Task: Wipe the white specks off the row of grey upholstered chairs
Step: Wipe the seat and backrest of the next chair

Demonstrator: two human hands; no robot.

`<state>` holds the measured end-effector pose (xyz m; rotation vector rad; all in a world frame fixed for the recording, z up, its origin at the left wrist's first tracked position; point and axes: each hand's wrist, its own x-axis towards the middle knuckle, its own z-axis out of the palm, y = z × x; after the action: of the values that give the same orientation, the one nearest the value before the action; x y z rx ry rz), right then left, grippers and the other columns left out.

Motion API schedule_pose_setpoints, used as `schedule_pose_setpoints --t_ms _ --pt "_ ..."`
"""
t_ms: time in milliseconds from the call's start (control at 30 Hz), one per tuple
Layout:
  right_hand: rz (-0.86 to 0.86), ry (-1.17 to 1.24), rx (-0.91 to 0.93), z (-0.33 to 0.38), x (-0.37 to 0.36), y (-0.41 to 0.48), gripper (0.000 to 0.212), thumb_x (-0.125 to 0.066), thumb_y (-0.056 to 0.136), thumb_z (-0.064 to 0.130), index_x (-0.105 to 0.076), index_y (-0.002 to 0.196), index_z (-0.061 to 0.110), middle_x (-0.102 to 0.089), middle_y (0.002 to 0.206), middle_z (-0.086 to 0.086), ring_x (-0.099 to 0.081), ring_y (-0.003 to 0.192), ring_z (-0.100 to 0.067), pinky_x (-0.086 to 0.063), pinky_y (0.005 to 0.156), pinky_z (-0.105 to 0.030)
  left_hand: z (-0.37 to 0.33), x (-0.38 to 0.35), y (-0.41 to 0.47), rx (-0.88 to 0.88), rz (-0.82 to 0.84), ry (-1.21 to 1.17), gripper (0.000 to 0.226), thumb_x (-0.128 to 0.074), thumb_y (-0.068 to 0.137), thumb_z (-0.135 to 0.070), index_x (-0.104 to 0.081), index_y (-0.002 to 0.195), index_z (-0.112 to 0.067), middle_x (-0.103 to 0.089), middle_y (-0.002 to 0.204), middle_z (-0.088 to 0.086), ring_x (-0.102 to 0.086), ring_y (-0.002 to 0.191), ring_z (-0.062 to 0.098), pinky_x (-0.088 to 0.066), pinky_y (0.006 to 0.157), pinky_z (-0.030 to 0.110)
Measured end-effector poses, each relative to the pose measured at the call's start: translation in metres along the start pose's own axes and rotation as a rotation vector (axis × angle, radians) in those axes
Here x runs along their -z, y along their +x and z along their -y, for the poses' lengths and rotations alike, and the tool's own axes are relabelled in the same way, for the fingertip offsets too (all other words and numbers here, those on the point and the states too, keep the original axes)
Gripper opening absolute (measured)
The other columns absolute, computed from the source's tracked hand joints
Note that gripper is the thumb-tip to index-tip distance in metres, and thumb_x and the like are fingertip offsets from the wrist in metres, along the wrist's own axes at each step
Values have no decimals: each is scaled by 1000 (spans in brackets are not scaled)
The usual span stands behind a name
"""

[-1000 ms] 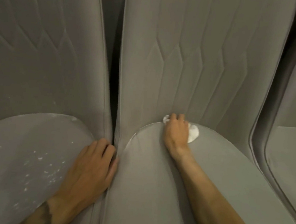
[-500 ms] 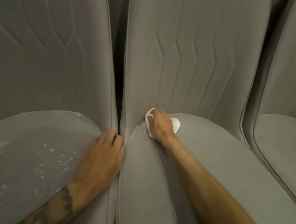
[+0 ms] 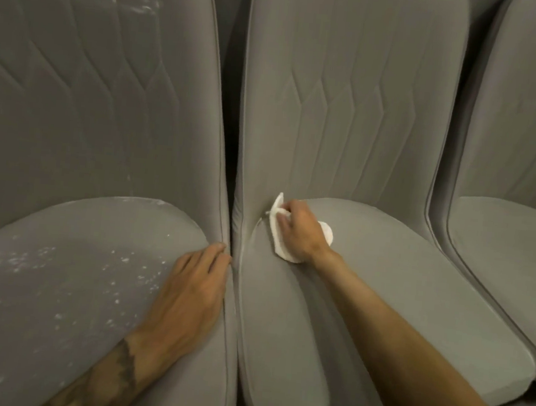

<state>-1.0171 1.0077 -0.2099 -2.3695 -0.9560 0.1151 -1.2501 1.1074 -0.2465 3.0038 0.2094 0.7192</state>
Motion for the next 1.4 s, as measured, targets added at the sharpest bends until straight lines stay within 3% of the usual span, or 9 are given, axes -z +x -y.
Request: schedule_pose_setpoints --t_ms 133,333,600,700,867,1000,1133,1233,1400 --pt "37 -98 142 23 -26 -28 31 -43 106 28 -52 127 6 -56 122 -18 -57 107 -39 -38 87 -43 7 6 -6 24 -28 -11 29 -54 96 -3 -68 120 5 -68 118 21 -69 109 37 -57 98 51" --pt "198 -18 416 32 -10 -110 19 -52 103 32 -59 114 19 -57 109 -2 -56 95 -20 -41 83 -32 4 16 -16 30 -6 -100 37 -39 100 -15 -69 116 0 -68 112 17 -68 101 34 -57 89 51" --pt "-73 43 -83 99 -43 -76 28 -43 105 19 -50 126 0 -49 131 -22 -50 116 -41 -37 99 -44 27 52 -51 147 14 -65 34 -40 102 -20 -68 115 -5 -66 114 12 -66 104 33 -50 93 47" --pt "-14 -76 -6 143 -85 -99 27 -40 106 21 -50 125 5 -51 131 -18 -51 115 -38 -34 98 -42 46 68 -67 224 57 -64 37 -39 103 -26 -67 116 -7 -66 116 12 -64 106 32 -51 94 48" --pt "11 3 47 167 -83 -102 31 -47 104 24 -49 128 6 -50 131 -18 -50 117 -38 -36 102 -43 97 96 -97 311 160 -23 54 -28 103 -41 -65 125 -8 -64 127 12 -60 118 31 -45 105 47" --pt "-50 -339 59 149 -74 -112 40 -47 99 46 -51 124 15 -52 126 -8 -52 112 -32 -41 96 -43 155 118 -124 403 160 0 62 -25 98 -45 -67 120 -5 -65 124 18 -61 113 39 -45 100 52" --pt "-82 -423 18 142 -90 -116 39 -38 104 40 -49 129 12 -52 129 -10 -49 112 -30 -36 98 -38 201 136 -153 460 159 45 54 -30 96 -43 -66 111 -6 -65 116 20 -62 102 42 -47 91 53" --pt "-137 -447 -61 160 -99 -102 39 -29 105 32 -39 139 16 -49 132 -5 -47 116 -26 -34 98 -35 229 145 -171 512 182 46 54 -30 94 -47 -63 115 -10 -64 120 16 -60 106 40 -45 94 53" --pt "-54 -329 131 181 -119 -89 28 -39 104 25 -49 125 9 -54 122 -13 -49 106 -29 -38 96 -41 251 139 -176 502 164 52 53 -28 97 -51 -64 113 -16 -65 115 9 -60 103 36 -45 90 51"
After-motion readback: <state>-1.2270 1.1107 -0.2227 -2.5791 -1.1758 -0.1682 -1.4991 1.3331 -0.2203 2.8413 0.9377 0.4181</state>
